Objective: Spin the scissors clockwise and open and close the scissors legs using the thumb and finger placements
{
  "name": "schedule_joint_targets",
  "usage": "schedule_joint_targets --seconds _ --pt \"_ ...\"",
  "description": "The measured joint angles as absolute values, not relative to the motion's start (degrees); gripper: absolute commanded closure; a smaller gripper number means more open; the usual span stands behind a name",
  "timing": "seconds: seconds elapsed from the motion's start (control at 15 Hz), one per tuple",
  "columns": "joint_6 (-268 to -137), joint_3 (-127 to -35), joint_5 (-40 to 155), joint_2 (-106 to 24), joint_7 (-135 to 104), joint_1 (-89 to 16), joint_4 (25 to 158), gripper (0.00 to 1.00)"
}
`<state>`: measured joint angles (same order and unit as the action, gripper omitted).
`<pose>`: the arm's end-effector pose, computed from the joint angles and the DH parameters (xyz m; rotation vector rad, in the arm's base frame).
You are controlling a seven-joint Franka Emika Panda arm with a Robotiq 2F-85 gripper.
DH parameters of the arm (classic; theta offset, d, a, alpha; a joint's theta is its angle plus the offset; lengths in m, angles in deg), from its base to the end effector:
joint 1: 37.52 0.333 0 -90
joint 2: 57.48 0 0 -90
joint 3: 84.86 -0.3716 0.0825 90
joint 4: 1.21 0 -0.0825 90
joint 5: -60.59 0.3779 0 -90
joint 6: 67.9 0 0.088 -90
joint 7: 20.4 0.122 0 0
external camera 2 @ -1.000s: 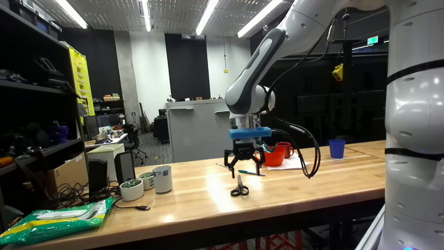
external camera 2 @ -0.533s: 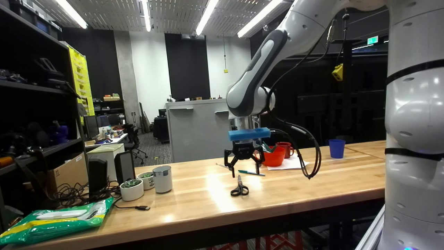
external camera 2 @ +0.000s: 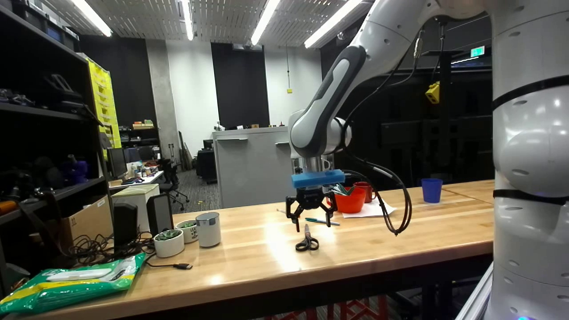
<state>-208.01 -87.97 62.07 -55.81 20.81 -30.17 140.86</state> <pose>0.4557 0.0844 0.3188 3.0076 -0.8600 -0.1011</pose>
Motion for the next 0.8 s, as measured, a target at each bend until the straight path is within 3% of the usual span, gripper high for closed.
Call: schedule_joint_targets --seconds 0.07,0.13,0.2,0.6,0.8 --pt "-208.3 -88.0 62.1 -55.4 20.8 -30.2 140.8 0.03" --pt "-208.6 -88.0 62.1 -55.0 20.8 -30.2 140.8 0.17" --pt "-208.7 -88.0 62.1 -54.6 20.8 -30.2 140.8 0.24" --pt "-209.0 -88.0 62.1 -53.3 20.8 -30.2 140.5 0.52" --pt "-209.2 -87.9 62.1 -52.8 20.8 -30.2 140.3 0.45"
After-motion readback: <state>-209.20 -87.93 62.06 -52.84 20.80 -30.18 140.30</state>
